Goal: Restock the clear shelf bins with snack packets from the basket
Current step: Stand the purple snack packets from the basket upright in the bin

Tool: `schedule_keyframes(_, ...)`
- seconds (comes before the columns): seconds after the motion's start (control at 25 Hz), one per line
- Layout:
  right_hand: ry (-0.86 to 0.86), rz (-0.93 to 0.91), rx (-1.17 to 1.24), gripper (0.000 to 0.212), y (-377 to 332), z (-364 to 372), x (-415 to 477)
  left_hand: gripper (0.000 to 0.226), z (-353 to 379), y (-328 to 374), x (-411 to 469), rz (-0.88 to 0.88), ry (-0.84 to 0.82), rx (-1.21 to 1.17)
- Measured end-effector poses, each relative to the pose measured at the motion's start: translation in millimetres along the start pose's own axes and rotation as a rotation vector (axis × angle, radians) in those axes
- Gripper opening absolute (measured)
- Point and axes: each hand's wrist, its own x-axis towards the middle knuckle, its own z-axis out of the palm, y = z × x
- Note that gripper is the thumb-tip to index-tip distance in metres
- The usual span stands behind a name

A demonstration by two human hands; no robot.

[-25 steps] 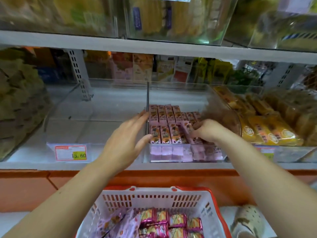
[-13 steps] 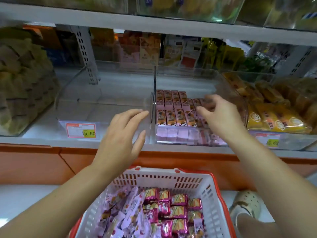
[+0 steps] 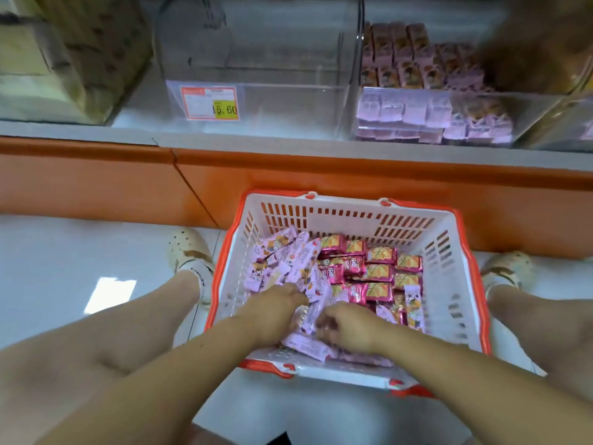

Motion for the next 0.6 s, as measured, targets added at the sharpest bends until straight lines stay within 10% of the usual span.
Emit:
schedule_keyframes(0.36,-0.013,0.144,0.465,0.015,-3,-2,-3,0.054,2,-7,-6,0.025,-0.123,-0.072)
schedule_keyframes(0.6,0.207,0.234,0.996,0.023,24,-56,-33,0.048,-32,23,-1,-0.058,-0.095,-0.729)
